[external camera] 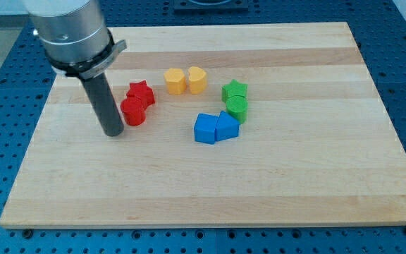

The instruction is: Nudge red star a bit right

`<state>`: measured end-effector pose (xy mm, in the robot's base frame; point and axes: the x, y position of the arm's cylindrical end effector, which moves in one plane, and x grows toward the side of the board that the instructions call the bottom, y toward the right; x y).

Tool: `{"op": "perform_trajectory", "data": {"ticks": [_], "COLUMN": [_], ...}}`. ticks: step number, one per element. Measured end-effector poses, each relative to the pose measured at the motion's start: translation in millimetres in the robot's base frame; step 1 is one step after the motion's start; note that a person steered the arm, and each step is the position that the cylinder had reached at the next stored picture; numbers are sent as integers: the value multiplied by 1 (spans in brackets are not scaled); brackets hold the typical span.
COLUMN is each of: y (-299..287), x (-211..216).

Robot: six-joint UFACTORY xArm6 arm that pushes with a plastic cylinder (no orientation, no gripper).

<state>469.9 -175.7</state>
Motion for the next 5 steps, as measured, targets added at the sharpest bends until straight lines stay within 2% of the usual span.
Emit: {"op": "perform_trajectory", "data": {"ticks": [2, 3, 5], "y": [-59, -74, -60], "x": [-10, -32, -47]}}
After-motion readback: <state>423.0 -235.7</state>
